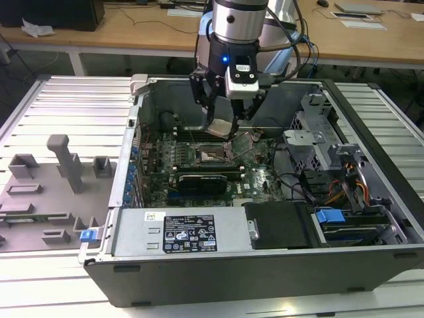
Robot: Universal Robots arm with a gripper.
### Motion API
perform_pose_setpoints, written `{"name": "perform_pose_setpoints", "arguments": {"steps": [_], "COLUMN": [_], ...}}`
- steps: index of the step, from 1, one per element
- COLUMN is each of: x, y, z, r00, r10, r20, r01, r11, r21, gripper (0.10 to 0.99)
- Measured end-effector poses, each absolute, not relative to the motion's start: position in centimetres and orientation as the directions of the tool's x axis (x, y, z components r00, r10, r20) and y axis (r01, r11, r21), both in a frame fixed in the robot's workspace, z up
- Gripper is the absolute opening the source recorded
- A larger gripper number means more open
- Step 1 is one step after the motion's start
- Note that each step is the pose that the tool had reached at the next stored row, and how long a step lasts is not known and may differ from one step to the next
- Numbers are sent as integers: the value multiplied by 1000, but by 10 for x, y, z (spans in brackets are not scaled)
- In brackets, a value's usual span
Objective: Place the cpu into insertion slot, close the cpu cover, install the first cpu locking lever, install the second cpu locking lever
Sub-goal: 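Place the cpu into insertion slot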
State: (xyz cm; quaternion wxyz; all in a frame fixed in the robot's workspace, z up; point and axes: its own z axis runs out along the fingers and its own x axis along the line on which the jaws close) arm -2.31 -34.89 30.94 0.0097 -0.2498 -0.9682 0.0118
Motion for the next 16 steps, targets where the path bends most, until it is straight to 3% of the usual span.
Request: {"name": "perform_pose_setpoints", "arguments": {"steps": [6,16], "x": [-23,-23], "y": [-349,-349], "z": [308,303], "r00": [-818,-631], "r10": [575,775], "r20": [13,13], "r01": [575,775], "r11": [818,632], "r21": [-28,-28], "gripper": [541,541]}}
